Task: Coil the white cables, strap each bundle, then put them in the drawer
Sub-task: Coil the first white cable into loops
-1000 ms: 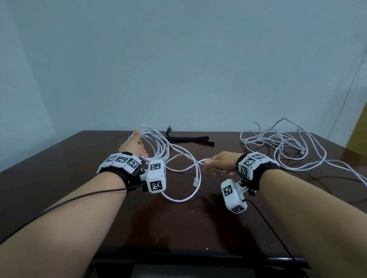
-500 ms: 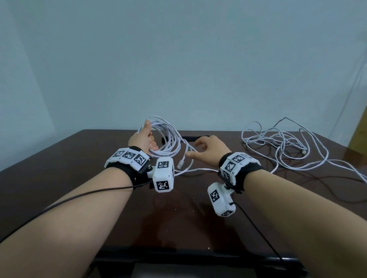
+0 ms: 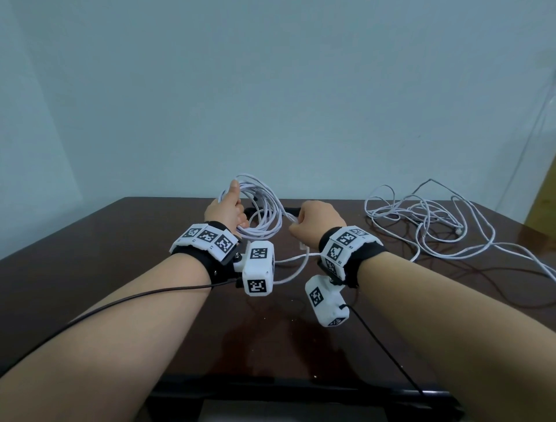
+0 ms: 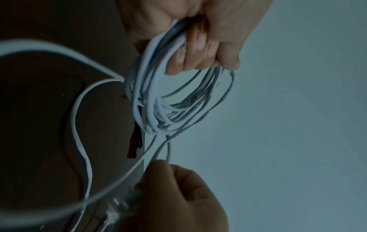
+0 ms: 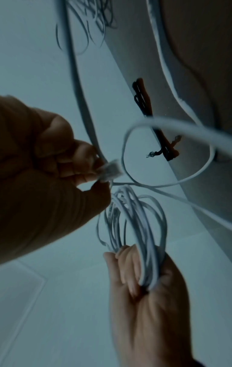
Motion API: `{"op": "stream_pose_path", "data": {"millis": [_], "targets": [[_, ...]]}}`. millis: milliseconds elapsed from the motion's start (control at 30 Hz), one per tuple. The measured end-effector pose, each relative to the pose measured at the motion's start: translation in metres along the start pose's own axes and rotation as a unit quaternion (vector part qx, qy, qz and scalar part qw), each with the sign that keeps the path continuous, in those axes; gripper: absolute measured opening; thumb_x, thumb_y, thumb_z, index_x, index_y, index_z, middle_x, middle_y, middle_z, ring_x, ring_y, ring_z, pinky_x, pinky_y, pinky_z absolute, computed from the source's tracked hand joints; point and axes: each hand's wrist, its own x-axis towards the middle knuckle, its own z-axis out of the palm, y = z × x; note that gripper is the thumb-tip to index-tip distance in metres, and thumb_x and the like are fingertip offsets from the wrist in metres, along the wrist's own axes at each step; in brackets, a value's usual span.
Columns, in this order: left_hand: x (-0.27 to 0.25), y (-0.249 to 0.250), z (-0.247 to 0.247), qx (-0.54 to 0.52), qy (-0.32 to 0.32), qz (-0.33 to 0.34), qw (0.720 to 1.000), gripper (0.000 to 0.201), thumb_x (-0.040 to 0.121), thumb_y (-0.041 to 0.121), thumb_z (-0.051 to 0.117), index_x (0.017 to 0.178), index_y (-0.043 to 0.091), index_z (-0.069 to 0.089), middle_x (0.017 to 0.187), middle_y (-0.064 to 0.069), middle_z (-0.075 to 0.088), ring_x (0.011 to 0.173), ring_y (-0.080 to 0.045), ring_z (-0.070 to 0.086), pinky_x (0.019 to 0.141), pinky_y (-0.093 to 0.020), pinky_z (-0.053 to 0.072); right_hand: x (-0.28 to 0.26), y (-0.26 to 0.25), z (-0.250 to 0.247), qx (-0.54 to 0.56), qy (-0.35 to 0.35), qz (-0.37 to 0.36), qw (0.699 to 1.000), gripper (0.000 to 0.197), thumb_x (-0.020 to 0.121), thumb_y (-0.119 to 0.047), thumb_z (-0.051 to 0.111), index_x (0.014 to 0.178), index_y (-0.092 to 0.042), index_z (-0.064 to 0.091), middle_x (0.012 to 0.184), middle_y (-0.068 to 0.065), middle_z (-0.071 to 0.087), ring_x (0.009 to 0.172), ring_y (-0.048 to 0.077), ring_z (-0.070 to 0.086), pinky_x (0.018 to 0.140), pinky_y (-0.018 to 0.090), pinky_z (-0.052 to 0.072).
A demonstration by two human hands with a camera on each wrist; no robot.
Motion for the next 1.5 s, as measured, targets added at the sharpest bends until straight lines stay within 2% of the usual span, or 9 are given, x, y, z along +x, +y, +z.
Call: {"op": "stream_pose_path", "data": {"millis": [200,467,567,667,800,1000,1167,1333,1500], "targets": [[-0.004,0.0,-0.004,0.06,0.008,0.029,0.998,0.039,0.089,0.042,0.061,0.068,0.015,0.045,0.039,0.007,0.028,0.032,-0.009,0.021,0.037,-0.019,0.023,0.005,0.014,-0.016,0.078,0.022,-0.022,0.996,0.024,0.095,-0.027,0.048,0.108,-0.021,0.067,0.102,0.003,0.069,0.093,0.022,0.064,0.084,0.036,0.053],[-0.007,0.0,-0.007,0.096,-0.028,0.057,0.993,0.039,0.09,0.043,0.059,0.069,0.015,0.043,0.039,0.007,0.027,0.034,-0.01,0.021,0.039,-0.02,0.025,0.017,0.032,-0.028,-0.018,0.007,0.014,1.0,0.027,0.098,-0.021,0.043,0.115,-0.018,0.065,0.12,0.013,0.059,0.104,0.03,0.059,0.09,0.038,0.05],[-0.009,0.002,-0.002,0.039,-0.06,0.036,0.997,0.039,0.092,0.042,0.057,0.068,0.016,0.042,0.039,0.007,0.025,0.032,-0.008,0.02,0.036,-0.017,0.021,0.013,0.037,-0.021,-0.026,-0.052,0.031,0.998,0.027,0.095,-0.028,0.051,0.109,-0.016,0.07,0.107,0.008,0.067,0.104,0.025,0.061,0.09,0.033,0.05],[-0.007,0.001,0.002,0.053,-0.051,0.032,0.997,0.039,0.09,0.045,0.059,0.068,0.017,0.043,0.041,0.007,0.026,0.033,-0.009,0.021,0.037,-0.019,0.023,0.006,0.037,-0.008,0.131,-0.059,0.05,0.988,0.038,0.097,-0.031,0.042,0.094,-0.003,0.069,0.068,0.007,0.063,0.075,0.029,0.066,0.069,0.029,0.05],[-0.003,0.0,0.007,0.044,-0.03,0.027,0.998,0.038,0.089,0.044,0.061,0.066,0.017,0.044,0.039,0.008,0.028,0.032,-0.009,0.021,0.036,-0.019,0.023,0.006,0.026,-0.009,0.176,-0.056,0.025,0.983,0.061,0.095,-0.053,0.033,0.102,-0.004,0.067,0.091,0.009,0.07,0.066,0.023,0.064,0.079,0.036,0.053],[0.006,0.006,-0.002,0.012,0.005,0.013,1.0,0.041,0.09,0.045,0.058,0.064,0.017,0.043,0.043,0.006,0.025,0.033,-0.009,0.02,0.036,-0.018,0.021,0.003,0.028,-0.018,0.179,-0.072,-0.017,0.981,0.024,0.086,-0.035,0.065,0.076,-0.016,0.056,0.062,0.005,0.064,0.049,0.019,0.06,0.055,0.032,0.051],[0.007,0.013,-0.012,-0.077,0.032,-0.025,0.996,0.044,0.093,0.047,0.053,0.063,0.018,0.037,0.04,0.008,0.022,0.029,-0.008,0.018,0.034,-0.014,0.019,0.0,0.045,-0.028,0.059,0.022,-0.018,0.998,0.036,0.091,-0.049,0.051,0.082,-0.015,0.057,0.067,0.003,0.059,0.063,0.021,0.058,0.065,0.033,0.05],[0.003,0.016,-0.016,-0.055,0.029,-0.024,0.998,0.045,0.088,0.048,0.059,0.061,0.019,0.039,0.04,0.007,0.024,0.029,-0.008,0.019,0.034,-0.014,0.018,-0.001,0.054,-0.023,0.025,0.064,0.005,0.998,0.031,0.097,-0.035,0.038,0.087,-0.016,0.059,0.089,0.01,0.058,0.091,0.032,0.057,0.077,0.036,0.047],[-0.014,0.014,0.009,0.041,-0.007,0.014,0.999,0.044,0.082,0.052,0.065,0.065,0.015,0.05,0.038,-0.011,0.043,0.033,-0.007,0.021,0.039,-0.02,0.023,-0.004,0.019,-0.021,-0.224,0.096,-0.14,0.96,0.03,0.091,-0.023,0.043,0.098,-0.022,0.072,0.094,0.002,0.056,0.098,0.026,0.05,0.073,0.028,0.031]]}}
